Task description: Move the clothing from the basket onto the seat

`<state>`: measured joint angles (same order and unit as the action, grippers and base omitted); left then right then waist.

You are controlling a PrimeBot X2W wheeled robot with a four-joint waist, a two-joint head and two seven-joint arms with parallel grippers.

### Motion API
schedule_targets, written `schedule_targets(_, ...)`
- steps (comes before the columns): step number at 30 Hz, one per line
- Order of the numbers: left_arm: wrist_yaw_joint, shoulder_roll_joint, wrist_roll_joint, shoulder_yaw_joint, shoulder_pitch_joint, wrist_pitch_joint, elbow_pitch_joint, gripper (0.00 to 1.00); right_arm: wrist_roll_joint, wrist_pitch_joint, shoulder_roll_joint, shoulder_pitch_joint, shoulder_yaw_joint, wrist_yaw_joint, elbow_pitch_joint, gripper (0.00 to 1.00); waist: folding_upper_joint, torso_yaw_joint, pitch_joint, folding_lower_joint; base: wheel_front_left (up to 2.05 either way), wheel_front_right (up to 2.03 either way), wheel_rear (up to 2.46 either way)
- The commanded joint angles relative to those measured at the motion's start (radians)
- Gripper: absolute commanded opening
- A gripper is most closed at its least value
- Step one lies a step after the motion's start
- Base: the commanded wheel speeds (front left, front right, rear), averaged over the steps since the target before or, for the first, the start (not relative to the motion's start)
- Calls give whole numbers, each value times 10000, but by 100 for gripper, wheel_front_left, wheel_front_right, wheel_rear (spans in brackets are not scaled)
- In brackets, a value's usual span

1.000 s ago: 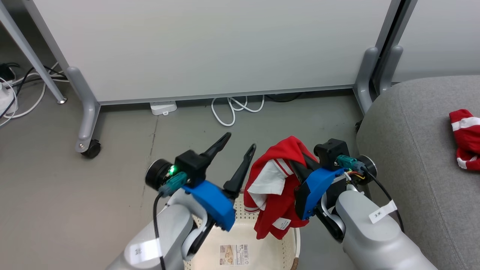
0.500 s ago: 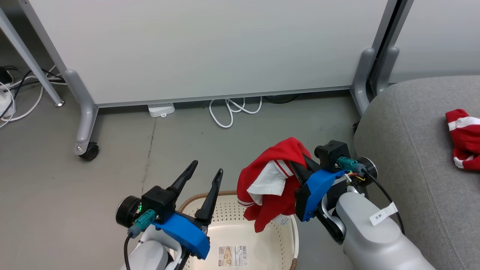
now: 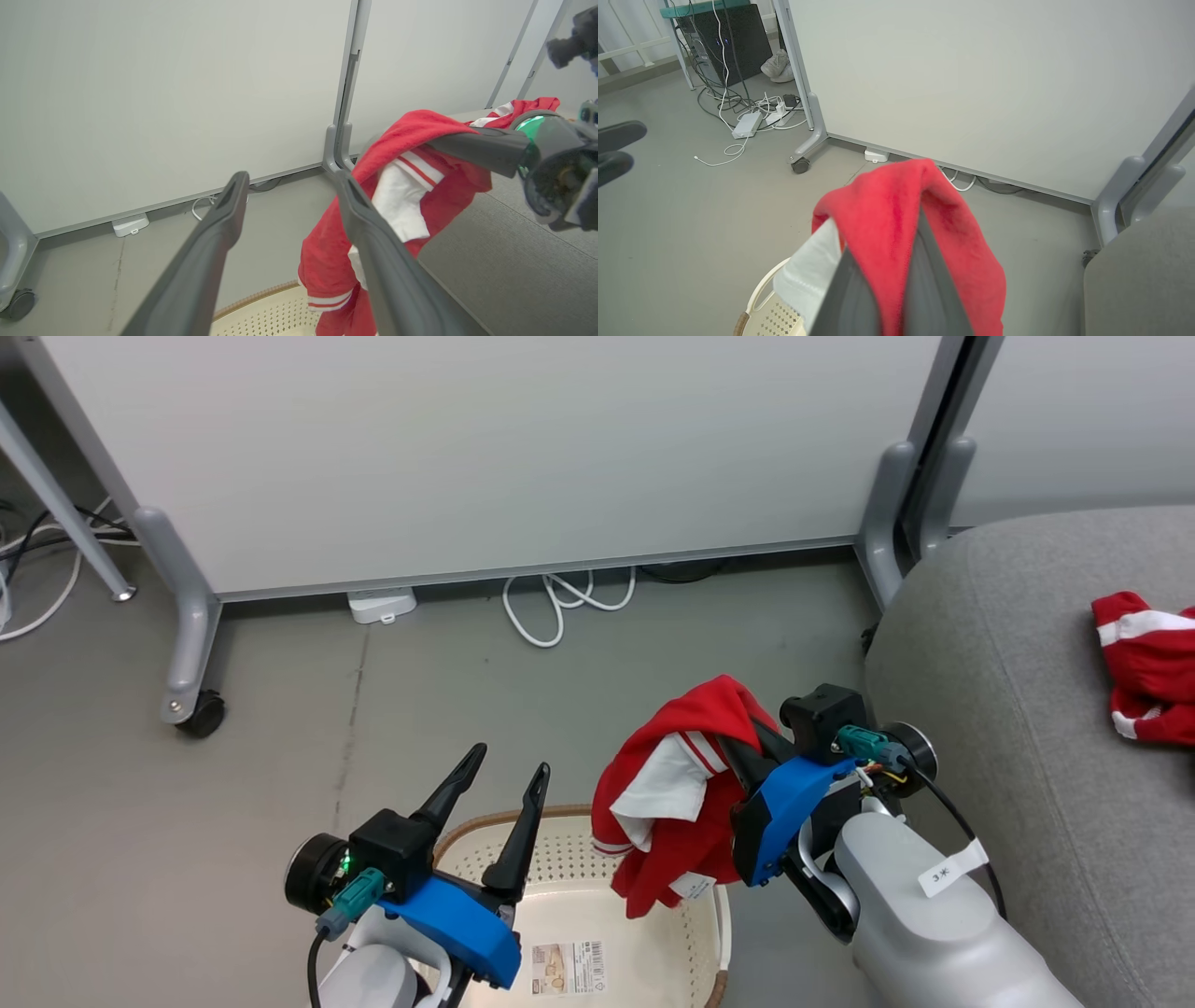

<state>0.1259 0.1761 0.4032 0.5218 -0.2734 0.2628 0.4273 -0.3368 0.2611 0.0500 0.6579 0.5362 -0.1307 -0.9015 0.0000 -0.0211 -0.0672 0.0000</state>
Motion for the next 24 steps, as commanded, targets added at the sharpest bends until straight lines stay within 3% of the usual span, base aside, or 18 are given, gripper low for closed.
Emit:
schedule_targets(1, 76, 25, -19, -23, 6, 29, -44, 100, 15, 59, 6, -39, -15, -1, 49, 0, 0, 132, -35, 0, 0, 0, 0)
schedule_targets(7, 79, 112, 50, 21, -83, 29, -138, 100, 89, 59, 6, 30, -94, -1, 184, 0, 0, 786, -131, 0, 0, 0, 0)
schedule_targets(24, 49, 341, -20, 6, -236, 29, -169, 100, -14, 58, 5, -10, -186, -1, 560, 0, 0, 3633, -375, 0, 0, 0, 0)
